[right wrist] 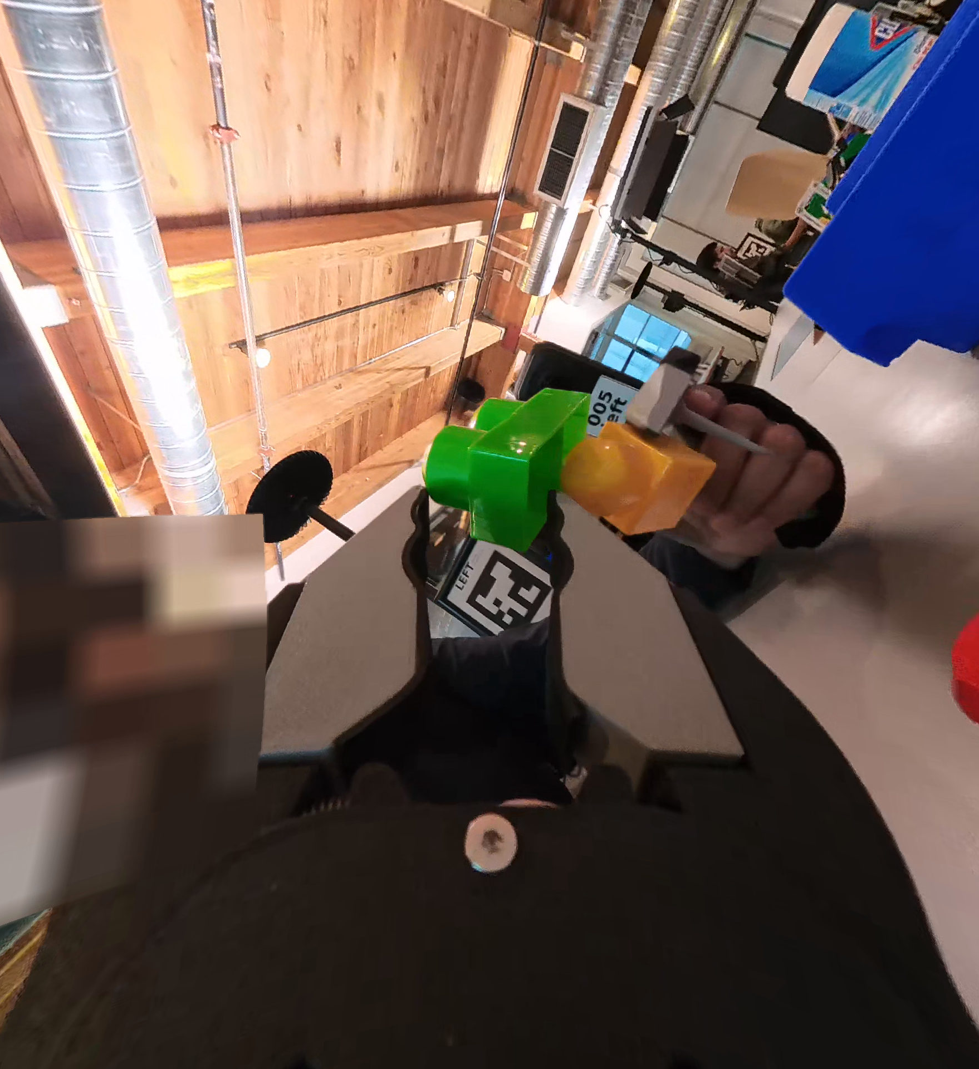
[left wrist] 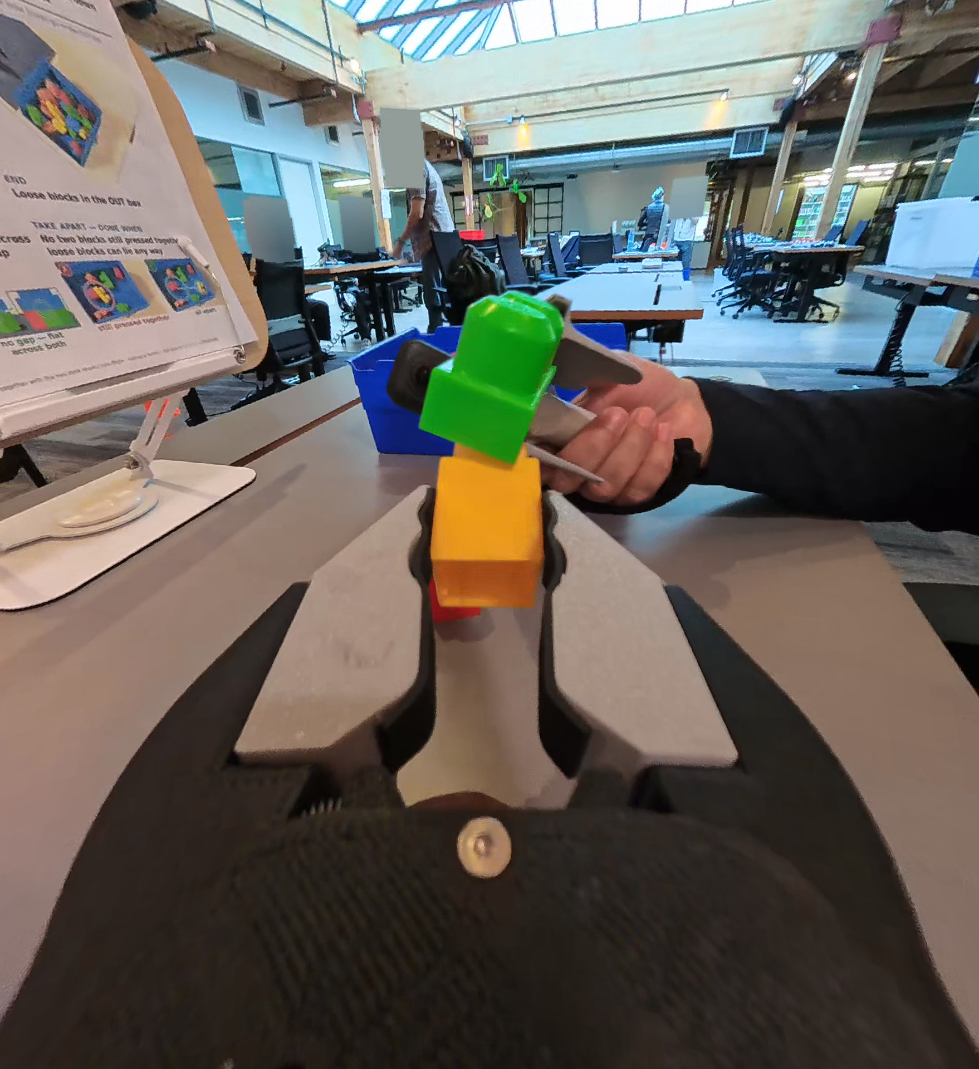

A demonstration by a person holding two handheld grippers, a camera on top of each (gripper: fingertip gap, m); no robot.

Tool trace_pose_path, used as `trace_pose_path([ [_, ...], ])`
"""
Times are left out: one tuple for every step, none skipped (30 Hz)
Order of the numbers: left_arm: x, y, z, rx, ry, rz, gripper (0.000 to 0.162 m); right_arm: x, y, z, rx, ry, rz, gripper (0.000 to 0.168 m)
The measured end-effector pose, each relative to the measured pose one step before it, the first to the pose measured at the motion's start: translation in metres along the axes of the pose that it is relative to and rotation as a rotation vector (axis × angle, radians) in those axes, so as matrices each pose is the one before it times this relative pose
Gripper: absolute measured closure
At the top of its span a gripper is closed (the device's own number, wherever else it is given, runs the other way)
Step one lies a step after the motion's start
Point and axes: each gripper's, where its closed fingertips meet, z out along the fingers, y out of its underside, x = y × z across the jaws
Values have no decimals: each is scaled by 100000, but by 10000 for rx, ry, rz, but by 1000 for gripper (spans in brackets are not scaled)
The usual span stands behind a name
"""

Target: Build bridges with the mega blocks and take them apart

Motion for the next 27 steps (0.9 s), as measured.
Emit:
trace_pose_path([
  [4, 64, 27, -53, -5, 10, 128, 54, -29, -93, 3, -19, 33, 130],
  [45, 239, 73, -136, 17, 29, 128, 157, 43, -46, -39, 78, -25, 130],
  [-21, 360, 110, -205, -34, 58, 128, 275, 53, -48, -55, 182, -56, 131],
  [5, 487, 100, -296, -31, 73, 128, 322, 45, -88, -74, 259, -101, 130],
  [39, 582, 95, -387, 4, 22, 128, 306, 24, -125, -79, 291, -153, 130],
  [61, 536, 64, -343, 25, -20, 128, 265, 5, -180, -67, 290, -144, 130],
  [43, 489, 55, -275, 2, -20, 128, 274, -4, -231, -55, 288, -124, 130],
  [-27, 672, 86, -389, -28, -16, 128, 227, -37, -265, -27, 250, -103, 130],
  [-149, 895, 121, -528, -87, 1, 128, 125, -130, -292, 34, 159, -72, 130],
  [-244, 1099, 191, -645, -153, 19, 128, 102, -180, -287, 72, 119, -26, 130],
  [-153, 1285, 267, -772, -111, 50, 128, 260, -118, -279, 27, 217, -47, 130],
  [-137, 1064, 274, -739, -128, 95, 128, 336, -48, -251, -28, 266, -115, 130],
  [43, 625, 242, -510, -19, 150, 128, 195, -38, -202, -27, 160, -71, 130],
  [113, 390, 166, -415, 57, 102, 128, 79, -95, -175, 22, 49, -2, 130],
  [-55, 335, 113, -394, -3, 36, 128, 38, -105, -168, 44, 25, 7, 130],
  [70, 439, 101, -432, 114, -40, 128, 49, -66, -132, 23, 38, -3, 130],
  [115, 535, 108, -439, 184, -91, 128, 88, -37, -104, -3, 61, -8, 130],
  [-4, 613, 152, -464, 121, -106, 128, 116, -10, -95, -8, 78, -9, 130],
  [-112, 544, 124, -411, 44, -84, 128, 102, -21, -78, 3, 69, -4, 130],
  [-94, 463, 91, -375, 62, -100, 129, 34, -40, -68, 13, 28, -2, 130],
  [23, 398, 54, -361, 132, -117, 128, -37, -38, -57, 17, -13, -2, 130],
  [13, 115, -77, -219, 93, -69, 128, -80, -42, -55, 20, -30, -4, 130],
  [-134, 224, -82, -321, -26, -11, 128, -66, -32, -49, 14, -8, -14, 130],
  [-245, 276, -99, -396, -131, 53, 122, -14, -5, -30, -3, 20, -25, 130],
  [-195, 155, -129, -356, -147, 116, 118, 0, -1, -33, -13, 38, -32, 130],
  [107, -49, -170, -240, -15, 172, 119, -9, -10, -18, -9, 16, -25, 130],
  [263, -199, -154, -203, 61, 154, 120, -75, -22, -33, 7, -28, -1, 130],
])
